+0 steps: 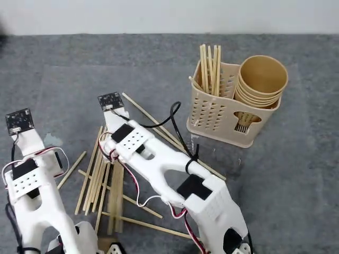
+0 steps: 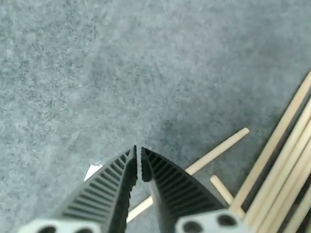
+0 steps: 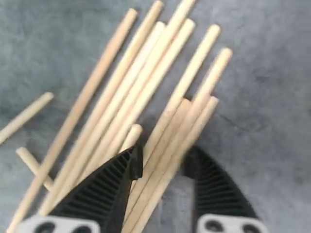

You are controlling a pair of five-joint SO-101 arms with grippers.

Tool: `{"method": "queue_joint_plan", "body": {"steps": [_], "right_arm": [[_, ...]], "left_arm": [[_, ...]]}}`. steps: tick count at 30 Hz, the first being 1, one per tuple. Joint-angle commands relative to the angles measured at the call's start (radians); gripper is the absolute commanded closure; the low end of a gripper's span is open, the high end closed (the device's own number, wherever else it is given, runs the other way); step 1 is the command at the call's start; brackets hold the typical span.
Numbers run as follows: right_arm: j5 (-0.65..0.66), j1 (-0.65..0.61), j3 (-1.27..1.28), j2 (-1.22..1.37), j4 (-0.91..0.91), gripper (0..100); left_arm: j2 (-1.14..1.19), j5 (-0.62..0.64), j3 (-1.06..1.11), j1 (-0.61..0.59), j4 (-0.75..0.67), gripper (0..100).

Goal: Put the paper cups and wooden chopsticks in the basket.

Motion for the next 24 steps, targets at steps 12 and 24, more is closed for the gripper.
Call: {"method": "queue_joint_plan", "body": {"steps": [12, 24], "right_arm": [[0.043, 0.090, -0.037, -0.018, 0.214, 94.6], [0.071, 0.082, -0.037, -0.016, 0.219, 81.1]], "left_arm": [[-0.035, 0.008, -0.004, -0.005, -0.018, 98], [-0.040, 0.006, 0.008, -0.005, -0.025, 98]]}}
